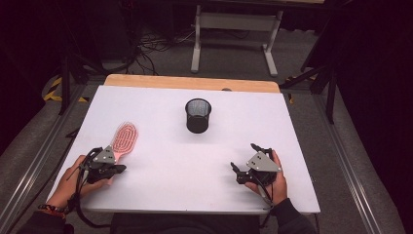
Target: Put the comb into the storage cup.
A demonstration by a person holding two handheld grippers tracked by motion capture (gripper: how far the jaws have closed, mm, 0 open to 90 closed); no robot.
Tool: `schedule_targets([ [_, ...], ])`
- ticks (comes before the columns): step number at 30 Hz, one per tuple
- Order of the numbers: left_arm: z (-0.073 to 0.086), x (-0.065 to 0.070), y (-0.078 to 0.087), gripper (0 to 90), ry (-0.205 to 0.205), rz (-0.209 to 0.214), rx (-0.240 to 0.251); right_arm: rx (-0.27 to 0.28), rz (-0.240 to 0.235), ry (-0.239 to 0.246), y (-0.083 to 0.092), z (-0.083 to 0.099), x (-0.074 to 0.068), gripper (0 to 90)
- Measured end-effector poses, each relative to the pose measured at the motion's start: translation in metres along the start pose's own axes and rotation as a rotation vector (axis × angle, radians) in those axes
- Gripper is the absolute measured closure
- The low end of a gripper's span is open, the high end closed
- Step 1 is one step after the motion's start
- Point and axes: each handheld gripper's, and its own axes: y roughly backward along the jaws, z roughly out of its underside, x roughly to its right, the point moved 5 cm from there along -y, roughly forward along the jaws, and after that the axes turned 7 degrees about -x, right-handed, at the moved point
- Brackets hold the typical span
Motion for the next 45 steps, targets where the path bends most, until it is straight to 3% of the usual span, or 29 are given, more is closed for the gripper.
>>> schedule_targets([
  [8, 0.013, -0.011, 0.005, 89.9, 0.051, -0.005, 0.022, -0.005, -0.001, 0.004, -0.001, 0.000, -0.001, 8.6],
  [24, 0.016, -0.012, 0.008, 89.8, 0.055, -0.011, 0.027, -0.006, -0.005, 0.003, -0.001, 0.001, -0.001, 8.7],
  [30, 0.013, -0.012, 0.020, 88.2, 0.070, -0.017, 0.086, -0.005, -0.003, 0.003, -0.001, 0.001, -0.001, 8.7],
  [35, 0.012, -0.017, 0.034, 77.7, 0.131, -0.092, 0.131, -0.004, -0.003, 0.004, -0.001, 0.001, -0.001, 8.7],
  [37, 0.012, -0.018, 0.035, 73.8, 0.142, -0.090, 0.131, -0.004, -0.004, 0.002, -0.001, 0.001, 0.000, 8.6],
  [39, 0.013, -0.022, 0.038, 64.8, 0.184, -0.135, 0.118, -0.004, -0.004, 0.001, -0.001, 0.001, 0.000, 8.7],
  [41, 0.014, -0.024, 0.038, 56.5, 0.209, -0.138, 0.100, -0.004, -0.004, 0.001, -0.001, 0.001, 0.000, 8.7],
  [43, 0.014, -0.027, 0.036, 42.4, 0.249, -0.174, 0.057, -0.005, -0.005, -0.001, -0.002, 0.001, 0.000, 8.6],
  [44, 0.014, -0.027, 0.036, 38.6, 0.249, -0.174, 0.057, -0.006, -0.005, -0.001, -0.002, 0.001, 0.000, 8.6],
  [45, 0.014, -0.029, 0.034, 38.6, 0.283, -0.171, 0.032, -0.006, -0.005, -0.001, -0.002, 0.001, 0.000, 8.6],
])
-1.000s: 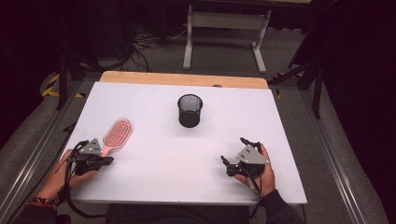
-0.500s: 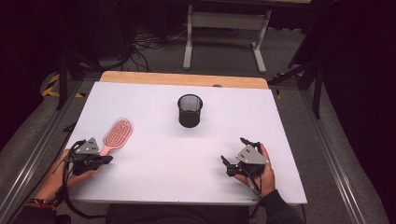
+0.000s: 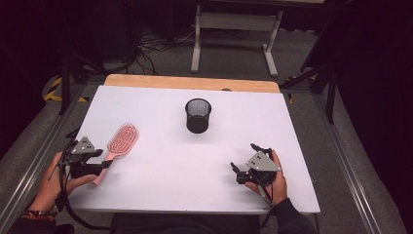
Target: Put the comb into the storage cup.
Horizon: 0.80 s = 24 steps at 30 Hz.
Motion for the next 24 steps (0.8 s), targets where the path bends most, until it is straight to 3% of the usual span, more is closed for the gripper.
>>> schedule_targets([
  [2, -0.001, -0.004, -0.005, 26.4, 0.072, 0.007, -0.044, -0.003, -0.003, -0.001, -0.001, 0.000, 0.000, 8.6],
  [7, -0.005, -0.011, -0.017, 17.8, 0.171, 0.049, -0.138, -0.007, -0.007, -0.004, -0.002, 0.001, 0.000, 8.6],
  [9, -0.009, -0.011, -0.021, 17.7, 0.181, 0.067, -0.169, -0.008, -0.009, -0.005, -0.002, 0.001, -0.001, 8.6],
  [12, -0.015, -0.012, -0.027, 19.2, 0.166, 0.065, -0.225, -0.009, -0.009, -0.005, -0.002, 0.001, -0.001, 8.8],
  [15, -0.021, -0.011, -0.033, 23.4, 0.156, 0.101, -0.257, -0.014, -0.010, 0.001, -0.002, 0.002, -0.001, 8.9],
  [21, -0.024, -0.014, -0.038, 25.8, 0.163, 0.085, -0.284, -0.012, -0.010, 0.004, -0.002, 0.001, -0.002, 8.9],
  [24, -0.025, -0.016, -0.038, 31.8, 0.168, 0.080, -0.289, -0.013, -0.010, 0.003, -0.002, 0.001, -0.002, 8.9],
])
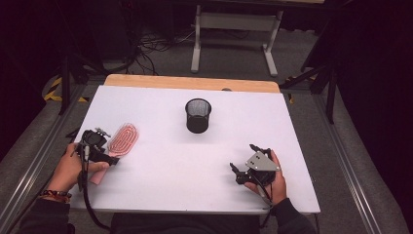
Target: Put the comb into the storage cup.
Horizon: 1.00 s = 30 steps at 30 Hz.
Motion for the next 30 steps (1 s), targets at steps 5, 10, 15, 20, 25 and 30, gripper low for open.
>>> schedule_targets([
  [5, -0.0040, 0.0006, 0.0001, 37.8, -0.009, -0.026, -0.029, -0.003, -0.001, 0.000, -0.0004, -0.0001, -0.0006, 8.9],
  [10, -0.0061, 0.0030, 0.0008, 43.5, -0.042, -0.022, -0.045, -0.006, 0.001, 0.005, -0.0006, 0.0000, -0.0012, 8.9],
  [15, -0.0070, 0.0035, 0.0021, 52.1, -0.068, -0.031, -0.051, -0.006, 0.003, 0.015, -0.0005, -0.0002, -0.0022, 8.9],
  [20, -0.0068, 0.0016, 0.0022, 65.4, -0.075, -0.027, -0.040, -0.008, -0.003, 0.015, -0.0013, -0.0001, -0.0031, 8.8],
  [25, -0.0066, 0.0020, 0.0021, 69.0, -0.097, -0.033, -0.031, -0.009, -0.002, 0.016, -0.0012, -0.0002, -0.0034, 8.9],
  [30, -0.0045, 0.0051, 0.0023, 69.2, -0.128, -0.066, 0.026, -0.009, -0.004, 0.014, -0.0012, -0.0001, -0.0031, 8.9],
])
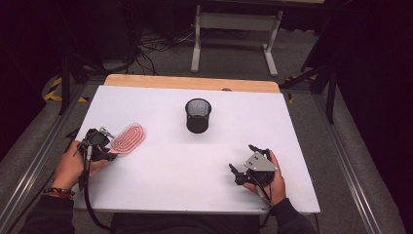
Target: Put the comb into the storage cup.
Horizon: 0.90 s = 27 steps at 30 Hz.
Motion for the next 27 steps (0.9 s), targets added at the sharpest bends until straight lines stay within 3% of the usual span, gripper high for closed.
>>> schedule_targets([
  [11, -0.001, -0.002, 0.008, 69.4, 0.022, -0.089, 0.157, -0.003, -0.003, 0.000, 0.000, 0.001, 0.000, 9.5],
  [14, 0.002, -0.001, 0.008, 69.5, 0.023, -0.152, 0.187, 0.000, 0.001, 0.005, 0.001, 0.000, 0.000, 9.5],
  [20, 0.004, 0.002, 0.014, 69.5, 0.033, -0.207, 0.261, 0.002, 0.006, 0.007, 0.001, 0.000, 0.001, 9.5],
  [27, 0.001, 0.007, 0.021, 69.5, 0.039, -0.309, 0.349, 0.013, 0.024, -0.008, 0.001, 0.000, 0.002, 9.5],
])
